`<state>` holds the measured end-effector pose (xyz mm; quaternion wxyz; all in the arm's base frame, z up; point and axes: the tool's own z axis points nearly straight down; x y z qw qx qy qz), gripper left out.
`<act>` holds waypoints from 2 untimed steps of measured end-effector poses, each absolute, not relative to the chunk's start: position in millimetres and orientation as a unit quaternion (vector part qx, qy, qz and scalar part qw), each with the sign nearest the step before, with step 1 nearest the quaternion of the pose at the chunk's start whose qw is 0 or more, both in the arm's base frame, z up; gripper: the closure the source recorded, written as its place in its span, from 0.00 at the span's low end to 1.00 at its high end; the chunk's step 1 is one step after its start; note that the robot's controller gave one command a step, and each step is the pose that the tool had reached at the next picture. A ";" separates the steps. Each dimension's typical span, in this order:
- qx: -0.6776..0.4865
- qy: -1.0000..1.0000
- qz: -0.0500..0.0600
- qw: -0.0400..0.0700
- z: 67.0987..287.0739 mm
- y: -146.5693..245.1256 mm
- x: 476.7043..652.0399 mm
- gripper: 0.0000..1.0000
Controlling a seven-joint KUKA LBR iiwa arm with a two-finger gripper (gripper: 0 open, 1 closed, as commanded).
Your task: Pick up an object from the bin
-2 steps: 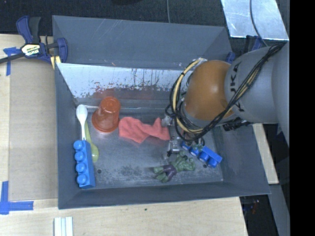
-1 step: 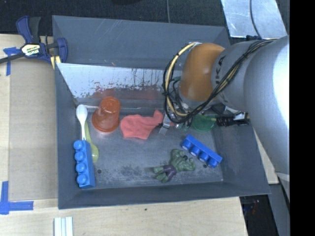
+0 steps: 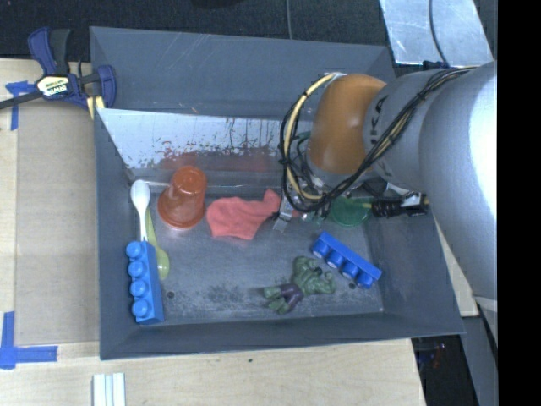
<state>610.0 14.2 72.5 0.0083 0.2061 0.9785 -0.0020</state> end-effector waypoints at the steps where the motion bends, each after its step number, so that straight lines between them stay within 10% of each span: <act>1: 0.202 0.979 -0.003 0.005 126.1 17.4 593.5 1.00; 2: 0.142 0.990 -0.003 0.009 206.0 58.9 560.3 1.00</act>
Offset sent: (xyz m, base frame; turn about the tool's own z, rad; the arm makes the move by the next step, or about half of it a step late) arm -0.0503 0.0448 0.1310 -0.1272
